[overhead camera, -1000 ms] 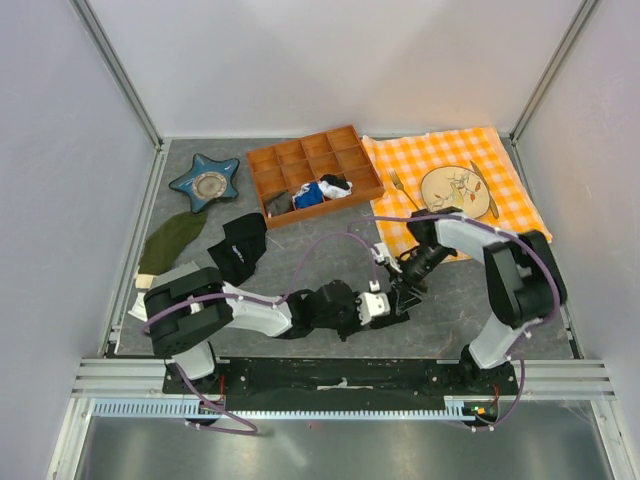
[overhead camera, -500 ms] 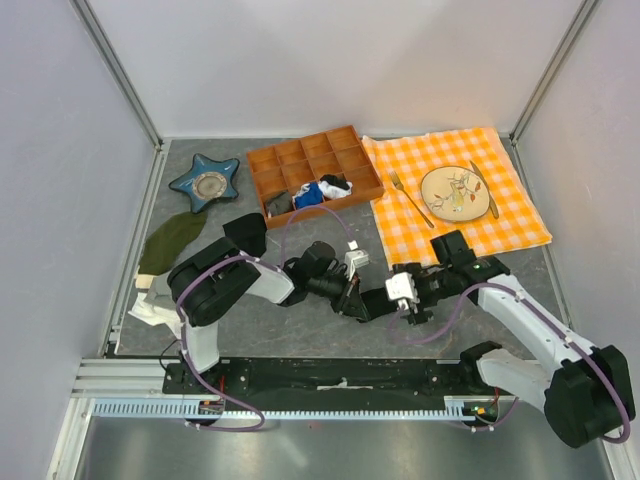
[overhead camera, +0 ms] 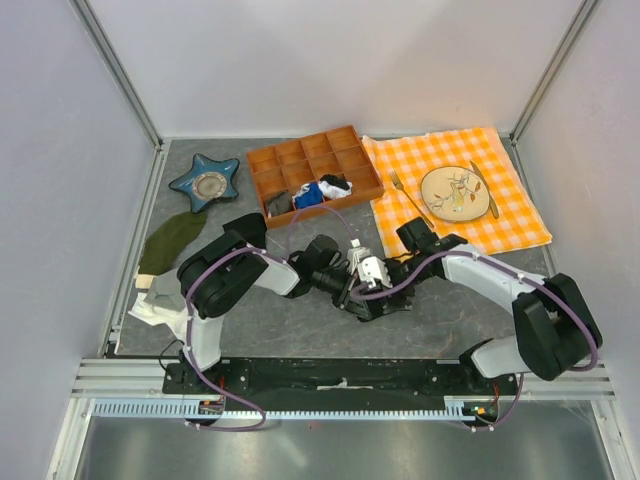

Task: Roll the underwear
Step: Pick up the underwear from the center of the board.

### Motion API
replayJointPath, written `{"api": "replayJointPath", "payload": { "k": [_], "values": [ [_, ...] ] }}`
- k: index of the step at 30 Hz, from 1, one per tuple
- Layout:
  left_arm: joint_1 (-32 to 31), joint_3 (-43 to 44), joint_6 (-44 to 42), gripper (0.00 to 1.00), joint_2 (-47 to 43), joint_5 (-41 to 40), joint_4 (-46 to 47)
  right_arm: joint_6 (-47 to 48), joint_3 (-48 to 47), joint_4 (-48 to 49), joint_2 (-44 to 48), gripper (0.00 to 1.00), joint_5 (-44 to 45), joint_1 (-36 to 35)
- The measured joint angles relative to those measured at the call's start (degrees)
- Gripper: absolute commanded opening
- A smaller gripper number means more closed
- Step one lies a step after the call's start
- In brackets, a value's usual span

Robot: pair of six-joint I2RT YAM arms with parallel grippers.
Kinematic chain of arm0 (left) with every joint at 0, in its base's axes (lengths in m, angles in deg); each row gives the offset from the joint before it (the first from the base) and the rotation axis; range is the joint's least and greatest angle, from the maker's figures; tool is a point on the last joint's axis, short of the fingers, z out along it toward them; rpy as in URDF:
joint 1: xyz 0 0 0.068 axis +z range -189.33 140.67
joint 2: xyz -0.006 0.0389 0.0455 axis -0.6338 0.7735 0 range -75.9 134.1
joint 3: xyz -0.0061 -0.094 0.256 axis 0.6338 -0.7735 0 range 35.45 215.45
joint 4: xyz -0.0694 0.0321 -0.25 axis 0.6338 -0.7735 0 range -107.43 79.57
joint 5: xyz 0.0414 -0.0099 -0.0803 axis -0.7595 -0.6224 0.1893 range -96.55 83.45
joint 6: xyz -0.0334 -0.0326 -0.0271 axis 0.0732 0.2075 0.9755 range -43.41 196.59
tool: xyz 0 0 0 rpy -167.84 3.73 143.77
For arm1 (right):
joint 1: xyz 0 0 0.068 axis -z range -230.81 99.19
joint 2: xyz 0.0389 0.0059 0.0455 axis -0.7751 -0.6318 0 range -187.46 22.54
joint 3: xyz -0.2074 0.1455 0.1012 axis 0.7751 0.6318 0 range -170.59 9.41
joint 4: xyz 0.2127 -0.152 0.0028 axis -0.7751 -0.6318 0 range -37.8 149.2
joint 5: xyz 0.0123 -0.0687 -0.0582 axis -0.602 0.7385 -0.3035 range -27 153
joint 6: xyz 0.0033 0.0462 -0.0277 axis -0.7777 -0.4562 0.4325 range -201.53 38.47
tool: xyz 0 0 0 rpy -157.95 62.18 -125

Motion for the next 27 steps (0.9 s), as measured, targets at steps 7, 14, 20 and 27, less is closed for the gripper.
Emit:
{"api": "replayJointPath", "payload": {
  "k": [7, 14, 20, 27],
  "values": [
    [0.4, 0.5, 0.1, 0.05, 0.5, 0.9, -0.4, -4.5, -5.2, -3.4, -5.5, 0.82, -3.8, 6.2],
    [0.7, 0.8, 0.2, 0.06, 0.7, 1.2, -0.8, -8.9, -7.8, -6.1, -13.7, 0.69, -4.3, 6.4],
    [1.3, -0.9, 3.0, 0.24, -0.6, -0.8, -0.5, -11.5, -9.7, -9.0, -17.4, 0.29, -5.6, 6.3],
    [3.0, -8.0, 5.2, 0.51, -9.0, -9.7, 0.3, -12.9, -12.7, -10.4, -20.8, 0.11, -8.3, 6.2]
  ]
}}
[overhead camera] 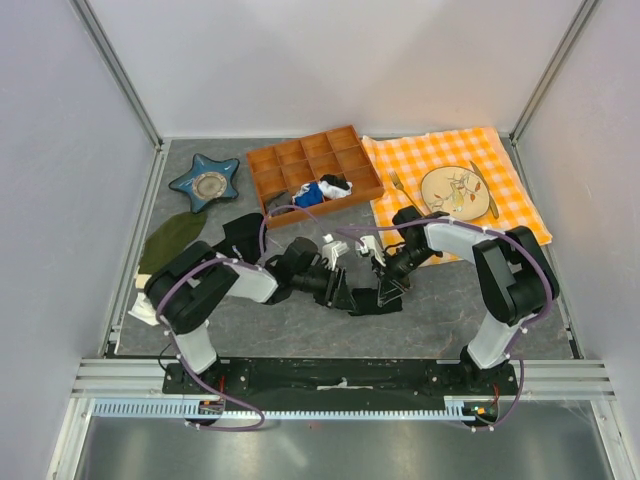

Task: Roll the underwear
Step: Pick up the underwear from the center of the board, then place the underwear in the storage box.

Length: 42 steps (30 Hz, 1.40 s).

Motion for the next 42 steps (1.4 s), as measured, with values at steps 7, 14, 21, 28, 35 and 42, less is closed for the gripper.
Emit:
{"api": "replayJointPath", "payload": {
  "k": [7, 14, 21, 28, 35, 42],
  "values": [
    [1.7, -6.0, 0.1, 0.53, -12.6, -11.5, -7.5, -0.2, -0.3, -0.6, 0.0, 0.09, 0.0, 0.0],
    [2.2, -8.8, -2.6, 0.81, -34.9, -24.5, -20.1, -0.5, -2.4, -3.2, 0.3, 0.04, 1.7, 0.5],
    [2.5, -8.0, -4.7, 0.94, -64.5, -38.4, -32.8, -3.3, -17.0, -5.4, -0.2, 0.04, 6.6, 2.4],
    [2.5, 4.0, -13.0, 0.92, -69.1, -43.8, -48.1, -6.6, -41.4, -6.0, -8.2, 0.04, 12.8, 3.8],
    [2.5, 4.5, -20.7, 0.92, -71.3, -48.0, -56.1, -10.8, -65.5, -6.2, -25.1, 0.04, 20.8, 4.2],
    [2.5, 3.8, -22.8, 0.92, -71.4, -48.3, -57.2, -14.1, -75.8, -6.0, -37.9, 0.01, 25.0, 4.7]
  ]
}}
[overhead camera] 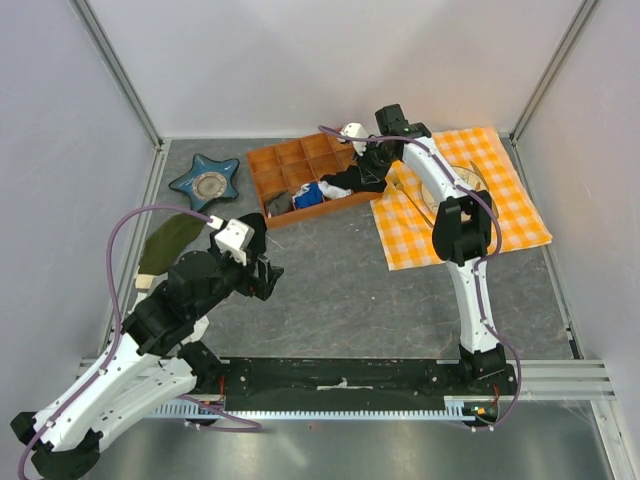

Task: Roll the underwear
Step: Place the underwear in the storage box.

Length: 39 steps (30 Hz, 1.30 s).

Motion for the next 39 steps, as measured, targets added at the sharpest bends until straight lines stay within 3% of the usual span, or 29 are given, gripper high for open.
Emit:
{"api": "replayJointPath", "payload": {
  "k": [18, 32, 34, 35, 39],
  "values": [
    [0.0, 0.0, -0.6, 0.9, 1.3, 0.0, 0.0, -8.5, -0.8, 6.2, -4.2, 0.0, 5.2, 0.2],
    [0.0, 0.0, -1.0, 0.87, 2.1, 0.5, -0.1, -9.0, 0.0, 8.3, -6.2, 0.01, 13.9, -2.5],
    [0.0, 0.0, -1.1, 0.86, 2.4, 0.7, -0.1, -8.7, 0.0, 8.2, -6.2, 0.04, 14.2, -2.7],
    [0.0, 0.0, -1.1, 0.86, 2.6, 0.7, -0.1, -8.6, 0.0, 8.2, -6.2, 0.14, 14.1, -2.7],
    [0.0, 0.0, -1.2, 0.86, 2.8, 1.5, -0.2, -8.5, -0.2, 7.9, -6.1, 0.28, 12.6, -2.4]
  ]
}}
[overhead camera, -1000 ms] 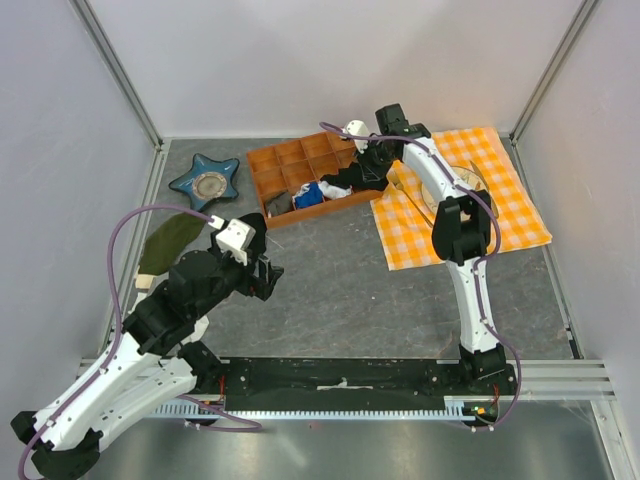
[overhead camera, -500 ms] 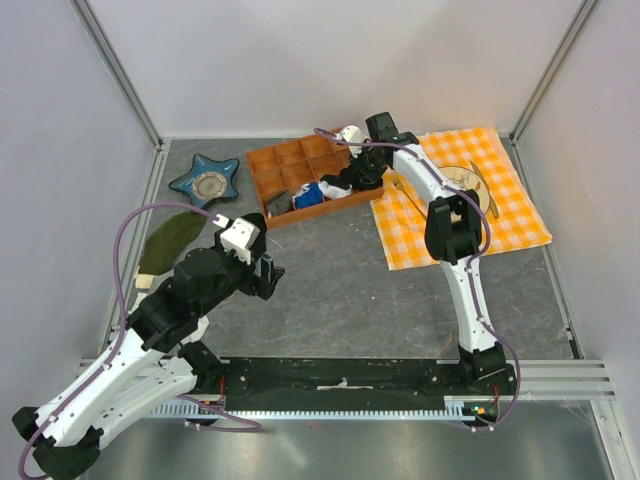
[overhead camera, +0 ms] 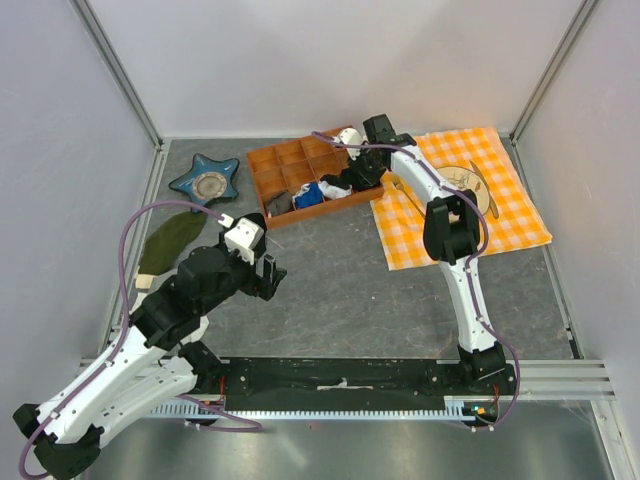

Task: Roll the underwear
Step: Place the underwear in the storage box.

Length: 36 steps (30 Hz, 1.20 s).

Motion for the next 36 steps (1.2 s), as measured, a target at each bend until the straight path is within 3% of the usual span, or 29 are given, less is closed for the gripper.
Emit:
{"api": "replayJointPath", "payload": {
  "k": [11, 16, 24, 31, 36],
  "values": [
    [0.0, 0.0, 0.0, 0.86, -0.1, 0.0, 0.0, 0.1, 1.6, -4.1, 3.7, 0.51, -7.1, 1.3],
    [0.0, 0.0, 0.0, 0.86, -0.2, 0.0, 0.0, -0.3, 1.7, -5.7, 6.1, 0.52, -9.2, 1.3],
    [0.0, 0.0, 0.0, 0.86, -0.2, 0.1, 0.0, -0.8, 1.7, -6.3, 6.8, 0.36, -10.1, 1.3],
    [0.0, 0.0, 0.0, 0.86, -0.2, 0.1, 0.0, -1.3, 1.6, -6.3, 5.2, 0.12, -9.9, 1.4],
    [0.0, 0.0, 0.0, 0.86, -0.1, 0.1, 0.0, -2.1, 0.8, -6.3, 1.9, 0.09, -9.0, 1.5]
  ]
}}
